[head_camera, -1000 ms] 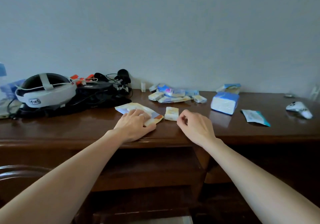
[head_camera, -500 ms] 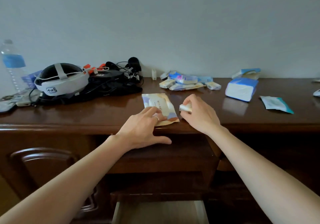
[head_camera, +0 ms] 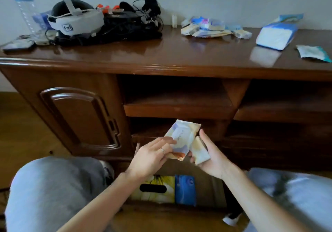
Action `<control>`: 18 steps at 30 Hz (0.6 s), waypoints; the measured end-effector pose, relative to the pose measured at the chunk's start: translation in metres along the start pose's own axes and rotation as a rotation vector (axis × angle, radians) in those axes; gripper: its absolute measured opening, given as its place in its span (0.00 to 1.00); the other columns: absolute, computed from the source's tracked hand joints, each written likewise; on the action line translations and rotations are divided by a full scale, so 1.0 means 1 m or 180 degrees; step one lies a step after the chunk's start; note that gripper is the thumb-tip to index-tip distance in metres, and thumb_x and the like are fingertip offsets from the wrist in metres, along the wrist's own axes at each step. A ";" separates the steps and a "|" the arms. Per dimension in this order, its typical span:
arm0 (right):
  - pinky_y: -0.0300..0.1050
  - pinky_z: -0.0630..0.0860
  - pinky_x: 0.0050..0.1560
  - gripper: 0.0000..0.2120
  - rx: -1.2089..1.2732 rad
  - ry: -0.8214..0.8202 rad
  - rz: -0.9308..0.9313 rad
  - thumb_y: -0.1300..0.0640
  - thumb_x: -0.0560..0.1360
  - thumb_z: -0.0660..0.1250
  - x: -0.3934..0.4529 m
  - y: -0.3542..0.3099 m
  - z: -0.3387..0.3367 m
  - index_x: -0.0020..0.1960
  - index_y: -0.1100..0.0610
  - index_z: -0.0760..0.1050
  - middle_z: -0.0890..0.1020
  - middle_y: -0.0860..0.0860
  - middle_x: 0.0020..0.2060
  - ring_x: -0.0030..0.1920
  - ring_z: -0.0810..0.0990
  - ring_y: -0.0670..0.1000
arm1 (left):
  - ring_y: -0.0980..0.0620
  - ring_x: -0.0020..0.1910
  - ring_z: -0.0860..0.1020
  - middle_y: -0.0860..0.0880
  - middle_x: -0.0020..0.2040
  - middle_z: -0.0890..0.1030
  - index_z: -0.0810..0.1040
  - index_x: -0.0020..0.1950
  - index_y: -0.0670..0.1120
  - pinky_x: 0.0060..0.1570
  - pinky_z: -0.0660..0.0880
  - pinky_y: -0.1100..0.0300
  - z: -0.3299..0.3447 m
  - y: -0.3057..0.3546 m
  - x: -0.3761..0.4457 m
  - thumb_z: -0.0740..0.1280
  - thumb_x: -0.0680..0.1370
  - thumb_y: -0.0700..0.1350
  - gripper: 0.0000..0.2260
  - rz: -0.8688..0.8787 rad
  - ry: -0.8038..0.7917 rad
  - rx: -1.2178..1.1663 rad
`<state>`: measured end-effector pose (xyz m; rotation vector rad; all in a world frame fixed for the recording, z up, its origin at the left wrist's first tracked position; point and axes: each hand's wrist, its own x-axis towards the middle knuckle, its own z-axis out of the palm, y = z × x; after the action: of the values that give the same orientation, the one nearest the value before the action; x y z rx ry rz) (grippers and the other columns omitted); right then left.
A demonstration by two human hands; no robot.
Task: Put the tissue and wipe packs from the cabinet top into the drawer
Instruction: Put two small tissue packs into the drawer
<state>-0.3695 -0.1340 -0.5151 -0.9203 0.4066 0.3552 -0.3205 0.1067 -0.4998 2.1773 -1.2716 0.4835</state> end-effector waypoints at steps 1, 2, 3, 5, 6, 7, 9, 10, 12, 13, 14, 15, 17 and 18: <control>0.46 0.79 0.37 0.31 -0.0300 0.0079 0.0125 0.38 0.69 0.79 0.010 0.009 -0.004 0.63 0.58 0.82 0.85 0.58 0.51 0.42 0.83 0.54 | 0.54 0.64 0.78 0.51 0.62 0.82 0.83 0.53 0.46 0.56 0.80 0.57 0.011 -0.003 -0.010 0.74 0.75 0.38 0.08 -0.0112 -0.0177 -0.0062; 0.47 0.81 0.40 0.28 -0.0585 0.0175 0.0277 0.42 0.72 0.78 0.019 0.017 -0.005 0.65 0.56 0.81 0.86 0.59 0.55 0.46 0.86 0.56 | 0.54 0.63 0.79 0.50 0.61 0.82 0.84 0.54 0.47 0.57 0.79 0.57 0.023 -0.006 -0.018 0.75 0.74 0.38 0.10 -0.0185 -0.0374 -0.0104; 0.48 0.82 0.43 0.25 -0.0828 0.0255 0.0446 0.45 0.74 0.76 0.027 0.025 -0.007 0.66 0.55 0.79 0.86 0.59 0.57 0.50 0.87 0.57 | 0.53 0.63 0.79 0.50 0.61 0.82 0.84 0.55 0.47 0.58 0.79 0.58 0.035 -0.008 -0.022 0.76 0.73 0.39 0.12 -0.0211 -0.0622 -0.0101; 0.48 0.83 0.43 0.20 -0.1245 0.0447 0.0710 0.47 0.78 0.71 0.045 0.038 -0.014 0.66 0.55 0.78 0.87 0.58 0.55 0.52 0.87 0.56 | 0.55 0.66 0.75 0.53 0.66 0.78 0.82 0.60 0.51 0.61 0.77 0.57 0.056 -0.015 -0.030 0.75 0.74 0.46 0.14 -0.0488 -0.1247 -0.0177; 0.50 0.83 0.44 0.19 -0.1521 0.0592 0.0781 0.47 0.78 0.70 0.054 0.046 -0.018 0.65 0.55 0.78 0.87 0.58 0.53 0.51 0.88 0.56 | 0.59 0.68 0.71 0.57 0.69 0.73 0.79 0.63 0.54 0.63 0.74 0.57 0.065 -0.021 -0.036 0.74 0.74 0.53 0.18 -0.0799 -0.1610 -0.0316; 0.53 0.84 0.48 0.19 -0.1908 0.0763 0.0808 0.48 0.78 0.70 0.063 0.053 -0.021 0.65 0.55 0.77 0.87 0.57 0.54 0.52 0.87 0.57 | 0.62 0.69 0.67 0.59 0.72 0.69 0.76 0.67 0.57 0.64 0.73 0.57 0.073 -0.029 -0.043 0.74 0.72 0.59 0.24 -0.1167 -0.1949 -0.0477; 0.57 0.80 0.59 0.22 -0.2798 0.0978 0.0817 0.50 0.78 0.70 0.082 0.065 -0.025 0.70 0.56 0.73 0.82 0.58 0.63 0.60 0.82 0.60 | 0.59 0.73 0.63 0.59 0.76 0.64 0.68 0.75 0.58 0.68 0.71 0.52 0.085 -0.050 -0.062 0.72 0.70 0.67 0.36 -0.1834 -0.2372 -0.0621; 0.55 0.78 0.59 0.25 -0.3157 0.1012 0.0779 0.53 0.78 0.69 0.091 0.069 -0.024 0.72 0.58 0.70 0.77 0.58 0.67 0.63 0.78 0.60 | 0.55 0.74 0.63 0.56 0.76 0.63 0.66 0.76 0.57 0.68 0.70 0.50 0.089 -0.062 -0.073 0.70 0.71 0.68 0.37 -0.2101 -0.2429 -0.0519; 0.51 0.79 0.48 0.19 -0.3535 0.0976 0.0477 0.59 0.78 0.68 0.111 0.074 -0.020 0.68 0.64 0.72 0.76 0.61 0.62 0.58 0.79 0.57 | 0.48 0.75 0.61 0.51 0.76 0.63 0.65 0.77 0.54 0.71 0.66 0.48 0.093 -0.084 -0.094 0.65 0.76 0.65 0.31 -0.2454 -0.2194 0.0027; 0.46 0.80 0.37 0.11 -0.3799 0.0876 0.0255 0.60 0.78 0.67 0.121 0.074 -0.017 0.59 0.63 0.75 0.78 0.60 0.53 0.49 0.82 0.52 | 0.46 0.76 0.60 0.49 0.76 0.63 0.64 0.77 0.52 0.72 0.63 0.48 0.094 -0.093 -0.104 0.65 0.78 0.61 0.30 -0.2576 -0.1992 0.0302; 0.42 0.76 0.29 0.05 -0.4248 0.0822 0.0071 0.59 0.78 0.65 0.132 0.073 -0.011 0.52 0.58 0.76 0.79 0.56 0.47 0.39 0.83 0.49 | 0.44 0.76 0.59 0.47 0.77 0.62 0.63 0.78 0.50 0.72 0.62 0.48 0.095 -0.102 -0.113 0.65 0.78 0.58 0.30 -0.2706 -0.1798 0.0474; 0.41 0.73 0.28 0.03 -0.4797 0.0792 -0.0083 0.57 0.78 0.62 0.145 0.072 -0.006 0.49 0.54 0.74 0.78 0.53 0.45 0.37 0.82 0.49 | 0.43 0.76 0.59 0.45 0.78 0.61 0.61 0.78 0.48 0.72 0.62 0.47 0.096 -0.110 -0.122 0.66 0.78 0.55 0.31 -0.2868 -0.1642 0.0499; 0.44 0.68 0.36 0.08 -0.5655 0.0655 -0.0253 0.57 0.79 0.59 0.173 0.078 0.004 0.54 0.48 0.74 0.76 0.52 0.53 0.45 0.79 0.54 | 0.41 0.75 0.64 0.44 0.79 0.61 0.60 0.79 0.45 0.68 0.69 0.46 0.101 -0.121 -0.141 0.64 0.80 0.51 0.29 -0.3276 -0.1431 0.0204; 0.45 0.66 0.39 0.12 -0.5936 0.0553 -0.0286 0.59 0.80 0.58 0.187 0.084 0.008 0.58 0.47 0.74 0.74 0.52 0.57 0.49 0.77 0.56 | 0.40 0.72 0.68 0.44 0.78 0.63 0.60 0.79 0.45 0.62 0.73 0.46 0.104 -0.125 -0.150 0.61 0.82 0.50 0.27 -0.3505 -0.1403 0.0043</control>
<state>-0.2441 -0.0575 -0.6589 -2.7869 0.0756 0.5447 -0.2810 0.1899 -0.7008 2.6491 -0.0817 -0.4496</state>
